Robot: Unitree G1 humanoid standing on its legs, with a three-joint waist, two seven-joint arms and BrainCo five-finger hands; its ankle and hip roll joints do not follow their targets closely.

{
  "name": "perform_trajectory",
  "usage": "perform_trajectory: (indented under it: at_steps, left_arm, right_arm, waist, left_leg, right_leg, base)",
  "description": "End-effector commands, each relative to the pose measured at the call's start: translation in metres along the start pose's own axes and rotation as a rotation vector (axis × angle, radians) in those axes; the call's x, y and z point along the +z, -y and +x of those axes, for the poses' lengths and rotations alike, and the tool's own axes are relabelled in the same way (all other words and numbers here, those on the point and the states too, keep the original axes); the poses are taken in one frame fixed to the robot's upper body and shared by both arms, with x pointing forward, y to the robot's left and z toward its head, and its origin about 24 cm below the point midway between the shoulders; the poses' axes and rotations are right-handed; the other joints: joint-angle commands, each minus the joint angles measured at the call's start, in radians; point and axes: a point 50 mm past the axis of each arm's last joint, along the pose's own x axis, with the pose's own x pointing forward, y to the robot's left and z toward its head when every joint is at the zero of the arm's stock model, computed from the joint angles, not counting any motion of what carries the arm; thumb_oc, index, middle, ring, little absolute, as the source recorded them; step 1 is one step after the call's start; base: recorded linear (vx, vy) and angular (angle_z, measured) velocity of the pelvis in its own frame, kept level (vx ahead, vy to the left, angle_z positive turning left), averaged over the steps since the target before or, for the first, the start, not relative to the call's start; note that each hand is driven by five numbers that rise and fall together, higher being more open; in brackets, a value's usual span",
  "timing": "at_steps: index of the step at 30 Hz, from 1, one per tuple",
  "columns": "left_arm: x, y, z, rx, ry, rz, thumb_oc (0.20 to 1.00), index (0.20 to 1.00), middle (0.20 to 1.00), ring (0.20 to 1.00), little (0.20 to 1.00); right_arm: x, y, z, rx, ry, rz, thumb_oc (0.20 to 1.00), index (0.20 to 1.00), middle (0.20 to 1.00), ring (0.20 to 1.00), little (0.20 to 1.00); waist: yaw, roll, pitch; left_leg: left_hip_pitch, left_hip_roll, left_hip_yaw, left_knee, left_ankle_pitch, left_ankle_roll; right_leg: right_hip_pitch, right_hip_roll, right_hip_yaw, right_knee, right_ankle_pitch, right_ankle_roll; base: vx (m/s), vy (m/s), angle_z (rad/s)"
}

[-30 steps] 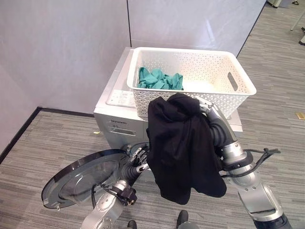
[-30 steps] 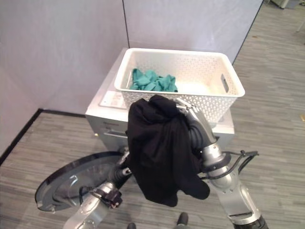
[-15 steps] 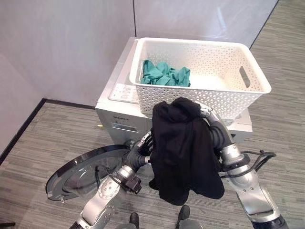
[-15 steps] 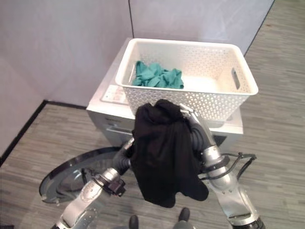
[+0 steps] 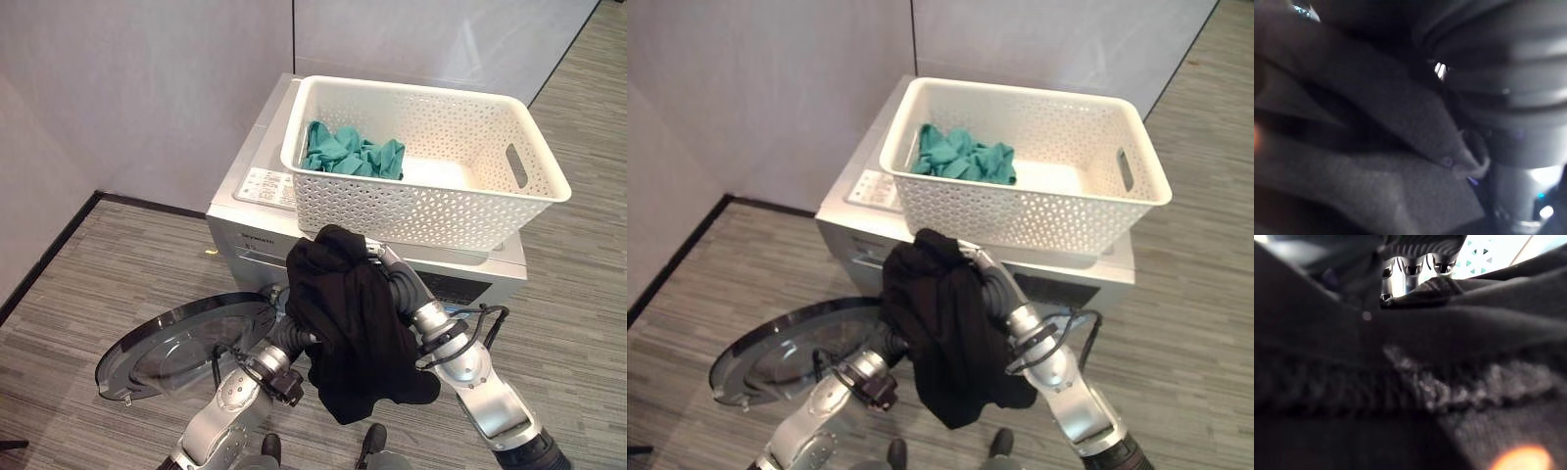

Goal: Grab the laundry basket,head to the washer,open it,put in the laundry and shut it.

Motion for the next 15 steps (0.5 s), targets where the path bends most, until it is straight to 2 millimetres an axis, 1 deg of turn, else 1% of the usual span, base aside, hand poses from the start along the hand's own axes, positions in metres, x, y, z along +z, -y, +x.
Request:
perform_trajectory:
  at_steps: [1, 2, 5, 8, 10, 12, 14, 15]
  left_arm:
    - [-0.004, 0.009, -0.006, -0.048, -0.011, 0.012, 1.000, 1.000, 1.000, 1.000, 1.000]
    - [-0.004, 0.009, -0.006, -0.048, -0.010, 0.013, 1.000, 1.000, 1.000, 1.000, 1.000]
    - [-0.011, 0.008, -0.007, -0.039, -0.040, 0.021, 1.000, 1.000, 1.000, 1.000, 1.000]
    - [-0.012, 0.012, 0.002, -0.051, -0.032, 0.024, 1.000, 1.000, 1.000, 1.000, 1.000]
    - [-0.009, 0.015, 0.009, -0.055, -0.014, 0.026, 1.000, 1.000, 1.000, 1.000, 1.000]
    - [-0.009, 0.015, 0.010, -0.055, -0.012, 0.028, 1.000, 1.000, 1.000, 1.000, 1.000]
    - [-0.003, 0.020, 0.028, -0.050, 0.030, 0.044, 1.000, 1.000, 1.000, 1.000, 1.000]
    - [-0.002, 0.021, 0.032, -0.043, 0.045, 0.049, 1.000, 1.000, 1.000, 1.000, 1.000]
  right_arm:
    - [0.033, 0.021, 0.016, -0.071, 0.191, -0.072, 0.200, 0.200, 0.200, 0.200, 0.200]
    - [0.033, 0.021, 0.016, -0.072, 0.191, -0.073, 0.200, 0.200, 0.200, 0.200, 0.200]
    - [0.039, 0.028, 0.025, -0.121, 0.224, -0.118, 0.200, 0.200, 0.200, 0.200, 0.200]
    - [0.050, 0.036, 0.038, -0.202, 0.279, -0.138, 0.200, 0.200, 0.200, 0.200, 0.200]
    - [0.055, 0.036, 0.042, -0.231, 0.299, -0.122, 0.200, 0.200, 0.200, 0.200, 0.200]
    - [0.055, 0.036, 0.042, -0.232, 0.301, -0.123, 0.200, 0.200, 0.200, 0.200, 0.200]
    - [0.066, 0.036, 0.050, -0.278, 0.351, -0.074, 0.200, 0.200, 0.200, 0.200, 0.200]
    - [0.068, 0.036, 0.051, -0.286, 0.360, -0.057, 0.200, 0.200, 0.200, 0.200, 0.200]
  waist:
    - [0.024, 0.012, -0.009]
    - [0.024, 0.012, -0.008]
    - [0.027, 0.014, 0.022]
    - [0.032, 0.012, 0.062]
    - [0.029, 0.009, 0.075]
    - [0.029, 0.009, 0.073]
    - [0.020, -0.004, 0.088]
    - [0.018, -0.009, 0.089]
  left_leg:
    - [0.028, 0.047, 0.063, 0.004, -0.088, 0.004]
    - [0.028, 0.047, 0.063, 0.004, -0.088, 0.004]
    - [0.012, 0.046, 0.058, 0.004, -0.082, 0.006]
    - [-0.036, 0.050, 0.063, 0.005, -0.061, 0.007]
    - [-0.061, 0.054, 0.062, 0.005, -0.051, 0.007]
    - [-0.065, 0.053, 0.062, 0.006, -0.050, 0.007]
    - [-0.109, 0.061, 0.065, 0.005, -0.032, 0.003]
    - [-0.118, 0.063, 0.067, 0.005, -0.029, 0.002]
  right_leg:
    - [-0.011, -0.009, 0.078, 0.122, -0.160, -0.002]
    - [-0.012, -0.009, 0.079, 0.123, -0.160, -0.002]
    - [-0.037, -0.006, 0.092, 0.125, -0.155, -0.001]
    - [-0.092, -0.001, 0.111, 0.132, -0.146, -0.005]
    - [-0.116, 0.001, 0.117, 0.133, -0.143, -0.007]
    - [-0.122, 0.001, 0.117, 0.135, -0.143, -0.008]
    - [-0.168, 0.008, 0.124, 0.136, -0.135, -0.012]
    - [-0.176, 0.010, 0.123, 0.136, -0.134, -0.014]
  base:
    - [0.00, 0.000, 0.00]
    - [-0.05, -0.008, 0.00]
    - [-0.09, -0.009, -0.01]
    - [-0.16, -0.029, -0.03]
    - [-0.10, -0.023, -0.03]
    - [-0.05, -0.015, 0.00]
    - [-0.11, -0.049, -0.01]
    - [-0.05, -0.038, -0.05]
